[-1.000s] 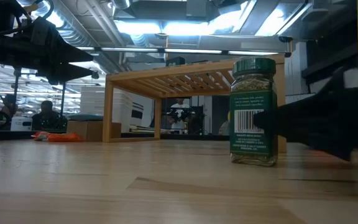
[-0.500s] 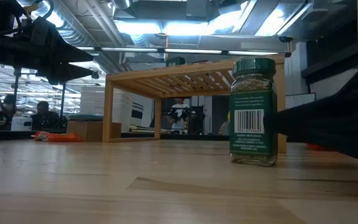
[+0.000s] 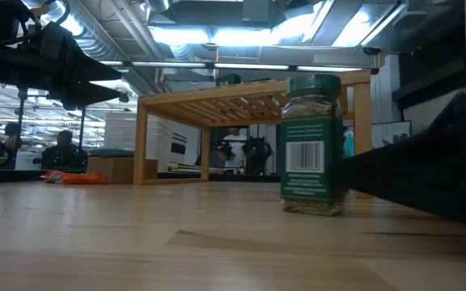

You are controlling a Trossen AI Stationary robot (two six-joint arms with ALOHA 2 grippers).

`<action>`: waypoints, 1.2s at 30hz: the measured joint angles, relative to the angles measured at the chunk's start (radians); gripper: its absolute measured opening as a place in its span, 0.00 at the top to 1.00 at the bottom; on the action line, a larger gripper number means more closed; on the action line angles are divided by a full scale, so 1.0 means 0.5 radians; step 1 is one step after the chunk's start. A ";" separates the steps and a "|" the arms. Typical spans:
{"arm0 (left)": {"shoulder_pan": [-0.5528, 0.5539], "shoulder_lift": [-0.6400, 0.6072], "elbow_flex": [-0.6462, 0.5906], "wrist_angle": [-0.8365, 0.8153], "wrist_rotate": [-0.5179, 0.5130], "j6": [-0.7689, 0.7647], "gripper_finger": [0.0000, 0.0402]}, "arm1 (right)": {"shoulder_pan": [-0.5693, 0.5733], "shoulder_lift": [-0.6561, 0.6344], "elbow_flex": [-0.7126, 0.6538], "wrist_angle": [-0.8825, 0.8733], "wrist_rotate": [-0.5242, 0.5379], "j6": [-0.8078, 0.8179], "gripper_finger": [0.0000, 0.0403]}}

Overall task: Shelf spices
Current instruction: Remove the green seasoning bottle from the shelf

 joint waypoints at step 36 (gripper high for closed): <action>0.001 0.000 0.001 0.000 0.000 0.000 0.18 | -0.018 -0.006 0.003 0.008 0.149 -0.367 0.38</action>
